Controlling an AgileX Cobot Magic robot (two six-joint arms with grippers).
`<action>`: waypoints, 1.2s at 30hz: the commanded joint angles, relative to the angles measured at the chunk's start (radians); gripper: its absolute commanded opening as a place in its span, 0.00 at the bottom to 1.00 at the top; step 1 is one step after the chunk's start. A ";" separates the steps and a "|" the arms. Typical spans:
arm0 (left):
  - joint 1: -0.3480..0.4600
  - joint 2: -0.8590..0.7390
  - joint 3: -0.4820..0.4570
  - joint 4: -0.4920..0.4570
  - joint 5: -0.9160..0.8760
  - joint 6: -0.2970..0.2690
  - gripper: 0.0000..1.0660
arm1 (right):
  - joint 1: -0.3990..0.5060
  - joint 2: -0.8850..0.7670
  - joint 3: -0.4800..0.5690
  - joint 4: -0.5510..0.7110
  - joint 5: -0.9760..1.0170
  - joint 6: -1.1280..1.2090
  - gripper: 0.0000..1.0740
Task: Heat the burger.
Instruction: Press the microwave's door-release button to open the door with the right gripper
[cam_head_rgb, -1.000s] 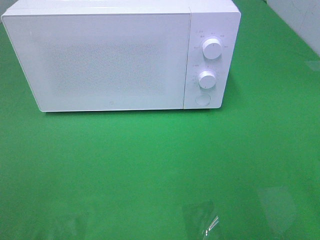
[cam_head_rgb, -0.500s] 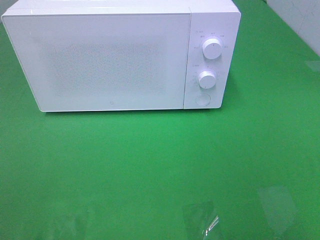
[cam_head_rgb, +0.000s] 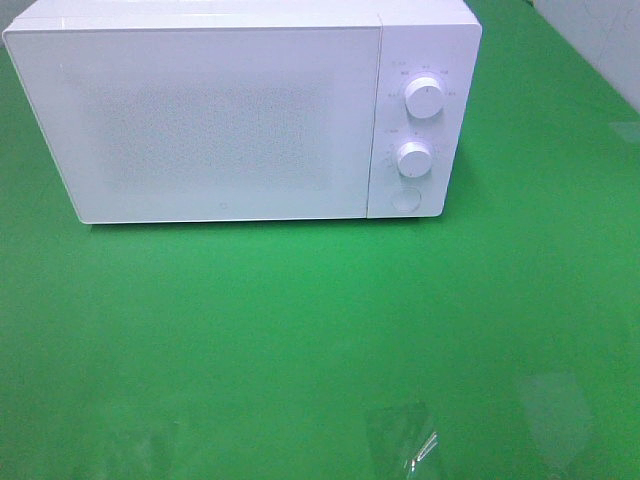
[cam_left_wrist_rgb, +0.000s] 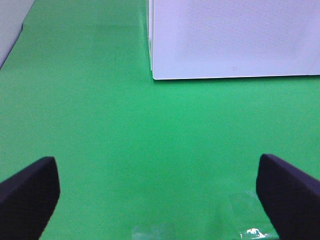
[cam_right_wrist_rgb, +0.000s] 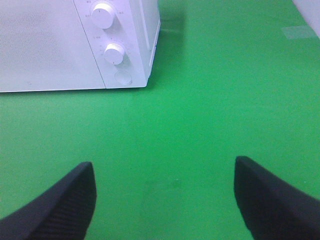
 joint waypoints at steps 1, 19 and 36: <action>-0.004 -0.007 0.003 -0.004 -0.005 -0.003 0.95 | -0.007 -0.028 0.003 -0.010 0.004 0.000 0.68; -0.004 -0.007 0.003 -0.003 -0.005 -0.003 0.95 | -0.007 -0.027 0.003 -0.011 0.004 0.000 0.68; -0.004 -0.007 0.003 -0.003 -0.005 -0.003 0.95 | -0.006 0.022 0.048 -0.002 -0.386 0.000 0.68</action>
